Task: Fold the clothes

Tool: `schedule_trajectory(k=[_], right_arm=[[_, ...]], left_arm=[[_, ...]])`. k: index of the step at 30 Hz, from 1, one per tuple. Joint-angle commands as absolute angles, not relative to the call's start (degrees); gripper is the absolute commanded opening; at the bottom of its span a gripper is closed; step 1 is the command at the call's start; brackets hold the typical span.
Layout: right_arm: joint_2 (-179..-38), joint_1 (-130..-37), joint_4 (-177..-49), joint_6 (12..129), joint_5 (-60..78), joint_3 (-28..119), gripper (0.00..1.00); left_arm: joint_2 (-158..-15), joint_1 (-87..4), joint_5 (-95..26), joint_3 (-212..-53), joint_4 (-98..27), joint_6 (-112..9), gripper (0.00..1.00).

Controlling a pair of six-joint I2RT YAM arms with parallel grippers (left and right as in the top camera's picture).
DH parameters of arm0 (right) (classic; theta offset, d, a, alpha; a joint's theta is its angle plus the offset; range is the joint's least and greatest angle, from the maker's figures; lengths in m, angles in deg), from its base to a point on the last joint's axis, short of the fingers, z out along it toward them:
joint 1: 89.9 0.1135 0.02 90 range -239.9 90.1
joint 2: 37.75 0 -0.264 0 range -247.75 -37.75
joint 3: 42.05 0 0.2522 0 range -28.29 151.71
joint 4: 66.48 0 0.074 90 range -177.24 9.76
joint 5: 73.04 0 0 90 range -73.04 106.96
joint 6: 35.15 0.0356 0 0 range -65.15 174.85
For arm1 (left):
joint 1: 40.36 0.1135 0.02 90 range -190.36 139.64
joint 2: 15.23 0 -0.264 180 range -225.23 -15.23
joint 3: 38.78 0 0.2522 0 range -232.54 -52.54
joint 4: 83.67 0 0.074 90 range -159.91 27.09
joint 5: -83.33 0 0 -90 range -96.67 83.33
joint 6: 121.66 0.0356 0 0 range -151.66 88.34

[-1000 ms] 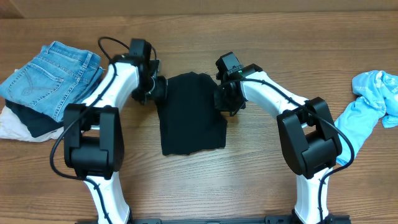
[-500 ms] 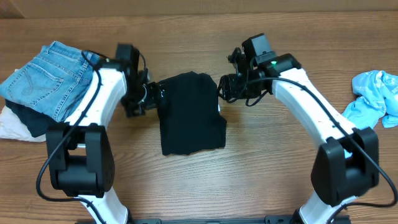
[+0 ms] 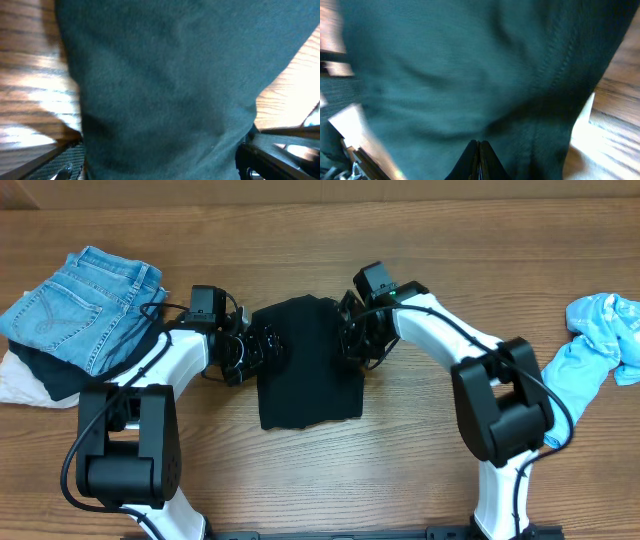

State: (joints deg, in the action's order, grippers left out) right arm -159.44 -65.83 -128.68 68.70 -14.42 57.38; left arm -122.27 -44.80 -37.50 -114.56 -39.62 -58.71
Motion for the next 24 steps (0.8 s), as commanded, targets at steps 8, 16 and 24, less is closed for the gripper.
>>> schedule_trajectory(k=[8,16,24], right_arm=[[-161.39,-65.45,-128.14,70.1,-16.19,57.16,0.04],[-161.15,-65.65,-129.62,66.67,-22.84,57.25,0.04],[-153.67,-65.94,-128.73,64.87,-26.03,57.36,0.14]], left_arm=[[-125.59,-50.95,-38.09,-111.3,-43.36,-54.6,0.97],[-125.59,-51.14,-36.12,-108.53,-41.05,-53.6,0.28],[-121.0,-42.66,-49.72,-112.59,-40.3,-51.59,0.71]])
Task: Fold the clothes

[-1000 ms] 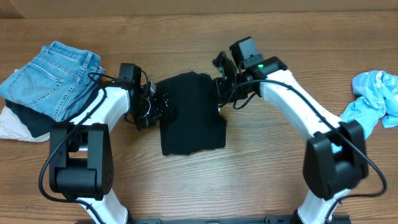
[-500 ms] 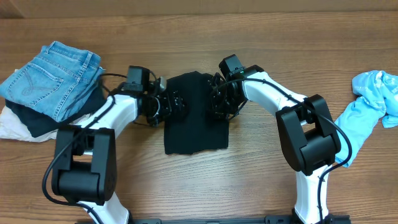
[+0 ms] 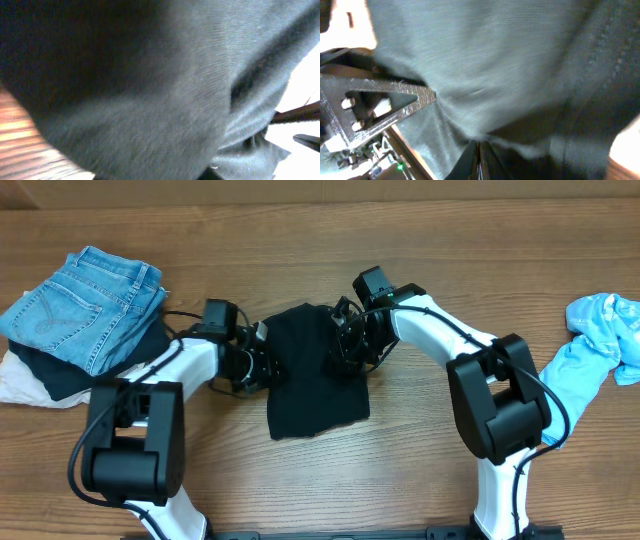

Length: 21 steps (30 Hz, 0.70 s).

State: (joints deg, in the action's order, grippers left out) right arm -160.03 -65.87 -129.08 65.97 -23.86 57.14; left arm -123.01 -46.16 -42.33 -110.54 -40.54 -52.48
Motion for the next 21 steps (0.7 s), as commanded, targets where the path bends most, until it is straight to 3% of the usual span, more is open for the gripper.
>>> schedule_trajectory(k=[1,2,4,8,12,14,15,17,19,21], right_arm=[[-152.71,-65.83,-128.82,64.87,-26.53,57.36,0.24],[-151.55,-65.48,-128.82,64.85,-27.6,57.36,0.34],[-150.46,-64.54,-129.23,64.92,-29.2,57.34,0.35],[-151.49,-61.21,-134.04,65.53,-26.4,57.2,0.25],[-156.1,-54.57,-139.88,67.32,-9.24,57.16,0.08],[-158.13,-53.56,-141.08,67.28,-4.19,57.16,0.11],[-159.01,-53.52,-141.23,67.23,-1.0,57.16,0.2],[-161.32,-53.8,-141.01,67.21,9.64,57.16,0.23],[-162.92,-55.01,-141.19,66.36,15.06,57.16,0.08],[-164.4,-57.63,-141.91,66.43,19.15,57.16,0.04]], left_arm=[[-119.95,-42.07,-50.57,-113.23,-40.24,-51.61,0.91],[-118.82,-41.55,-50.96,-113.75,-40.0,-51.54,1.0],[-115.98,-40.5,-50.57,-114.45,-39.97,-51.54,1.0],[-111.34,-37.79,-50.02,-117.2,-40.15,-50.38,1.0],[-107.43,-36.28,-52.21,-121.86,-40.21,-49.16,1.0],[-106.97,-36.26,-54.81,-122.93,-40.17,-48.68,1.0],[-106.91,-36.26,-56.43,-123.3,-40.15,-48.7,1.0],[-106.93,-36.26,-59.27,-123.46,-40.11,-48.7,1.0],[-106.93,-36.26,-59.27,-123.46,-39.71,-48.59,0.98],[-106.93,-36.26,-59.2,-123.46,-39.34,-48.2,0.96]])
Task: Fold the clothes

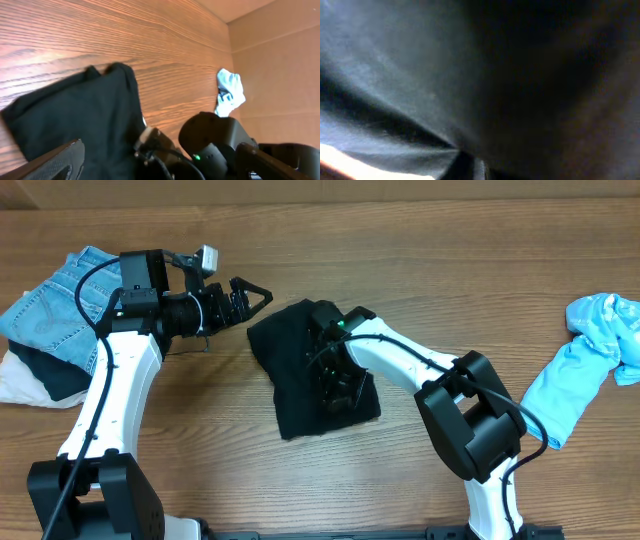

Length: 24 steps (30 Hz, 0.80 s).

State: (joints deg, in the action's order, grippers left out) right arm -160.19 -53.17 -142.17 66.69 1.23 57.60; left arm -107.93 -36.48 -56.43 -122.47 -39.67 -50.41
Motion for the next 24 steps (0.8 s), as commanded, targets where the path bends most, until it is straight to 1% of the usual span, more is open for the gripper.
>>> schedule_trajectory(k=[1,4,8,10,11,12,13,14,16,17,20,21,24], right_arm=[[-164.93,-58.9,-142.17,66.45,20.55,57.16,0.04],[-165.15,-64.67,-142.52,66.67,30.21,57.47,0.04],[-165.04,-70.98,-143.5,66.62,31.26,62.34,0.04],[-165.02,-72.4,-146.94,66.6,29.86,65.79,0.04],[-164.78,-72.86,-149.89,66.47,26.19,68.26,0.04],[-164.34,-73.17,-152.86,63.56,19.26,70.76,0.06],[-163.4,-73.39,-155.81,59.76,9.25,73.51,0.1],[-162.2,-73.43,-157.54,58.6,2.52,75.56,0.14],[-159.68,-73.41,-157.58,58.67,-5.2,77.23,0.15],[-158.57,-73.28,-156.81,58.64,-7.86,77.23,0.15],[-158.13,-72.67,-154.41,58.93,-12.37,77.05,0.15],[-158.2,-72.4,-152.53,59.45,-13.63,76.37,0.14],[-158.22,-71.68,-143.61,64.98,-13.59,72.13,0.04]], left_arm=[[-106.93,-36.26,-59.18,-123.43,-39.19,-47.32,0.96],[-106.93,-36.3,-54.52,-123.43,-37.15,-43.24,0.94],[-107.12,-38.95,-37.48,-123.32,-33.0,-36.46,0.92],[-107.76,-41.7,-31.29,-122.89,-33.05,-34.87,0.94],[-108.87,-43.82,-26.2,-122.71,-33.11,-34.6,0.97],[-109.94,-45.04,-24.47,-122.71,-33.31,-34.62,1.0],[-111.85,-46.68,-24.27,-122.71,-34.12,-34.6,1.0],[-113.79,-47.97,-24.78,-122.71,-35.1,-34.65,1.0],[-116.98,-49.5,-25.48,-122.71,-36.94,-37.12,1.0],[-118.53,-49.77,-27.9,-122.71,-38.62,-38.6,1.0],[-122.42,-49.81,-34.28,-122.71,-43.82,-41.75,1.0],[-123.82,-49.81,-34.9,-122.71,-44.98,-42.91,1.0],[-127.98,-49.81,-38.13,-122.71,-47.86,-45.97,1.0]])
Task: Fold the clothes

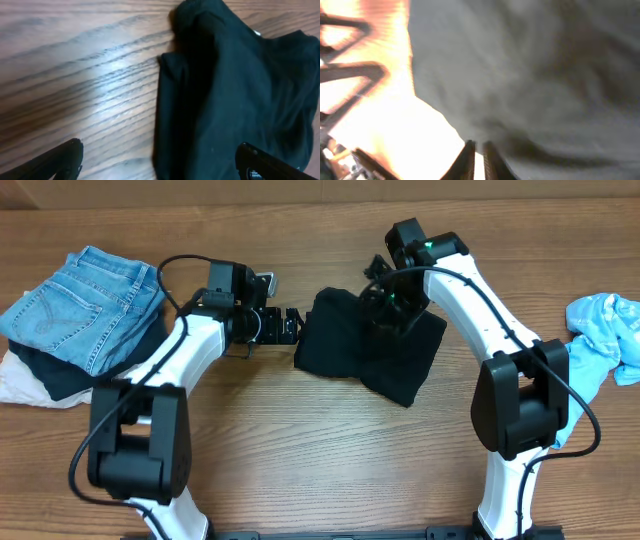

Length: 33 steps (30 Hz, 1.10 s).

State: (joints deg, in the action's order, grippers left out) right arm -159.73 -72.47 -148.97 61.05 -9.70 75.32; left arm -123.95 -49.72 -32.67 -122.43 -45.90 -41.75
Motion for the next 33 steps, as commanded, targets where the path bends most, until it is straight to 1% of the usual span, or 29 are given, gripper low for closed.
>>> schedule_trajectory(k=[1,4,6,7,8,10,15,19,21,24,26,28,30,31,32,33], right_arm=[[-158.24,-71.47,-139.31,67.63,-13.63,69.71,0.04],[-158.26,-70.83,-125.36,72.79,-14.99,61.69,0.04],[-158.26,-70.83,-121.36,75.54,-13.96,58.76,0.04],[-158.26,-70.92,-120.44,78.34,-11.36,57.25,0.04],[-158.28,-71.36,-121.91,81.83,-4.13,55.89,0.04],[-158.28,-71.68,-122.7,81.79,-1.02,55.02,0.04],[-158.28,-71.75,-123.0,81.24,-2.07,54.01,0.04],[-158.28,-71.75,-122.89,81.24,-3.89,53.47,0.04],[-158.28,-71.75,-123.18,81.24,-3.89,53.47,0.04],[-158.28,-71.75,-123.24,81.24,-3.89,53.45,0.04],[-158.28,-71.75,-123.29,81.24,-3.86,53.45,0.04],[-158.28,-71.75,-123.35,81.24,-3.86,53.45,0.04],[-158.28,-71.75,-123.37,81.24,-3.86,53.45,0.04],[-158.28,-71.75,-123.44,81.24,-3.86,53.45,0.04],[-158.28,-71.75,-123.55,81.24,-3.86,53.45,0.04],[-158.28,-71.75,-123.7,81.22,-3.86,53.45,0.04]], left_arm=[[-129.0,-49.81,-39.62,-122.71,-48.7,-46.97,1.0],[-129.88,-50.16,-41.02,-122.71,-49.37,-47.13,1.0],[-129.88,-50.55,-40.99,-122.71,-49.18,-47.1,1.0],[-129.88,-50.97,-40.95,-122.71,-49.2,-47.1,1.0],[-129.88,-51.69,-40.62,-122.71,-49.2,-47.06,1.0],[-129.88,-52.43,-40.12,-122.71,-49.2,-47.04,1.0],[-130.36,-54.64,-37.06,-122.71,-49.18,-47.1,1.0],[-134.2,-58.12,-35.64,-122.71,-49.96,-47.87,0.99],[-137.2,-58.95,-38.39,-122.71,-52.61,-51.21,0.99],[-139.93,-59.14,-43.03,-122.71,-56.13,-54.27,0.95],[-141.09,-59.16,-44.25,-122.71,-57.26,-55.74,0.91],[-141.13,-59.34,-44.21,-122.71,-57.48,-55.74,0.84],[-141.13,-59.75,-44.19,-122.71,-58.12,-55.74,0.73],[-141.13,-60.04,-44.16,-122.71,-58.36,-55.72,0.63],[-141.13,-60.26,-44.16,-122.71,-58.42,-55.69,0.56],[-141.13,-60.54,-44.19,-122.71,-58.44,-55.65,0.54]])
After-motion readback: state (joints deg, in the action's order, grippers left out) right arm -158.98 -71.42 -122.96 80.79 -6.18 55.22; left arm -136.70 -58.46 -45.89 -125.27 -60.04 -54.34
